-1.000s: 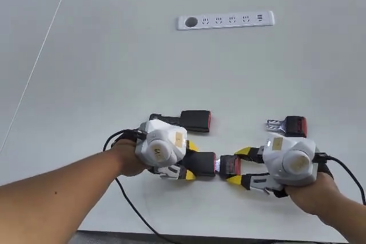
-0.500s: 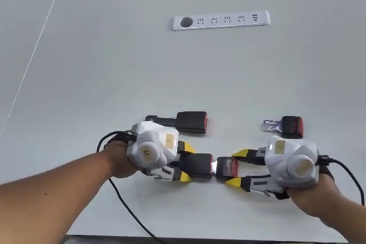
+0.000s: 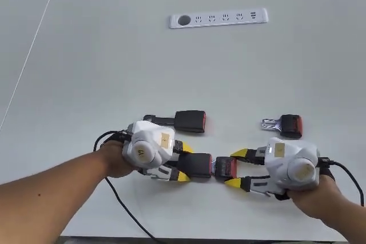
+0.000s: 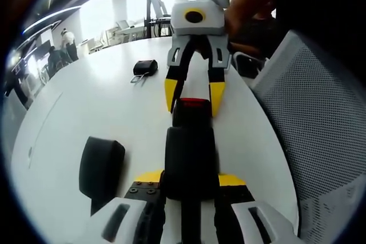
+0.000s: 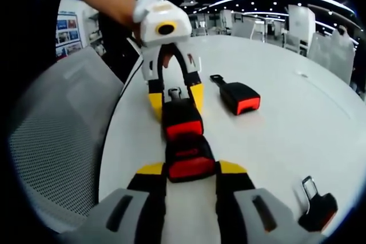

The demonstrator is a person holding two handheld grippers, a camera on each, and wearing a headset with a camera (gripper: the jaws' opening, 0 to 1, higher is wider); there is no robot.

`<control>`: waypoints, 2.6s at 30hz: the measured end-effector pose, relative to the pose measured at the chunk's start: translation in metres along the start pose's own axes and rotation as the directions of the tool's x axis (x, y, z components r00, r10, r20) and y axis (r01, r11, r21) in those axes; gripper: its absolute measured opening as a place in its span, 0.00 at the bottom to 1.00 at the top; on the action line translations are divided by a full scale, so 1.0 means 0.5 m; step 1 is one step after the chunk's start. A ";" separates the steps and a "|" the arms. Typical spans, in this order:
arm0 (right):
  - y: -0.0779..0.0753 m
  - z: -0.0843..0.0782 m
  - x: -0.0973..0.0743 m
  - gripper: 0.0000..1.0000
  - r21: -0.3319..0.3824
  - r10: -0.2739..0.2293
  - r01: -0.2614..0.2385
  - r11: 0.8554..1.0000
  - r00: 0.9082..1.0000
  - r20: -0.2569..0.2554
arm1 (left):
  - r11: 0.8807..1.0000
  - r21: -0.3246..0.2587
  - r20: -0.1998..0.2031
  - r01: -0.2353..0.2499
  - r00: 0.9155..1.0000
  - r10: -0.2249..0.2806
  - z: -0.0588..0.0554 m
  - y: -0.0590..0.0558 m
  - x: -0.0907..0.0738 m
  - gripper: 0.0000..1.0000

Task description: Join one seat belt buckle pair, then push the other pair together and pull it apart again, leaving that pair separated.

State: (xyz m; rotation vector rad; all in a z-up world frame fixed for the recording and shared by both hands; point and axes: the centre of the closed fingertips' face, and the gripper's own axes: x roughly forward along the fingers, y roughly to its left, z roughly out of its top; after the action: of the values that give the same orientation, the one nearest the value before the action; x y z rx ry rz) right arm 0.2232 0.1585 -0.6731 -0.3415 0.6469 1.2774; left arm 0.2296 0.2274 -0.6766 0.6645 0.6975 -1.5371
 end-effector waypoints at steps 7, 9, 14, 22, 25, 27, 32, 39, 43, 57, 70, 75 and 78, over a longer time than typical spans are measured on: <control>0.001 0.000 0.000 0.31 0.002 -0.002 0.002 1.000 1.000 0.011 | 1.000 -0.008 0.006 0.001 1.000 0.000 0.001 0.000 -0.002 0.33; 0.001 0.000 -0.001 0.31 0.003 -0.003 0.003 1.000 1.000 0.013 | 1.000 -0.012 0.009 -0.003 1.000 0.004 0.001 0.000 -0.002 0.33; 0.001 0.000 -0.001 0.31 0.010 -0.001 0.001 1.000 1.000 0.019 | 1.000 -0.015 0.014 -0.004 1.000 0.004 0.000 0.001 -0.003 0.33; -0.001 0.003 0.000 0.32 0.008 -0.005 0.005 1.000 1.000 0.026 | 1.000 -0.026 0.025 -0.005 1.000 0.005 -0.001 0.003 -0.004 0.33; -0.001 0.003 0.000 0.32 0.007 -0.008 0.008 1.000 1.000 0.028 | 1.000 -0.028 0.027 -0.005 1.000 0.006 -0.001 0.002 -0.003 0.33; 0.000 0.003 0.000 0.32 0.009 -0.009 0.009 1.000 1.000 0.029 | 1.000 -0.030 0.029 -0.006 1.000 0.007 -0.001 0.002 -0.003 0.33; 0.000 0.003 0.000 0.32 0.011 -0.008 0.007 1.000 0.999 0.032 | 1.000 -0.026 0.016 -0.009 1.000 0.009 0.000 0.001 -0.002 0.33; 0.003 0.006 0.000 0.34 0.012 -0.005 0.005 1.000 1.000 0.020 | 1.000 -0.031 -0.035 -0.003 0.999 0.002 0.005 -0.003 -0.001 0.36; 0.004 0.013 -0.005 0.39 0.120 -0.020 0.018 0.993 1.000 0.014 | 0.996 -0.090 -0.074 0.008 0.997 -0.015 0.008 -0.011 -0.005 0.48; -0.062 0.049 -0.094 0.86 0.136 -0.138 0.127 0.983 0.987 0.077 | 0.977 -0.171 0.015 -0.129 0.991 0.134 0.048 0.030 -0.081 0.81; -0.184 0.012 -0.192 0.90 0.196 -0.250 0.241 0.950 0.968 0.021 | 0.951 -0.210 0.013 -0.228 0.972 0.236 0.040 0.136 -0.138 0.83; -0.215 -0.008 -0.211 0.92 0.191 -0.252 0.248 0.950 0.968 -0.004 | 0.950 -0.208 0.001 -0.233 0.971 0.239 0.030 0.165 -0.145 0.85; -0.226 -0.021 -0.216 0.93 0.199 -0.227 0.224 0.954 0.974 -0.012 | 0.953 -0.198 -0.004 -0.231 0.972 0.235 0.028 0.177 -0.143 0.85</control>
State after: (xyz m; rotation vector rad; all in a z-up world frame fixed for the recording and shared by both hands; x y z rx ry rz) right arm 0.3126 0.0382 -0.6273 -0.2354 0.6996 0.9864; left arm 0.3231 0.2580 -0.6175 0.5595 0.7196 -1.2375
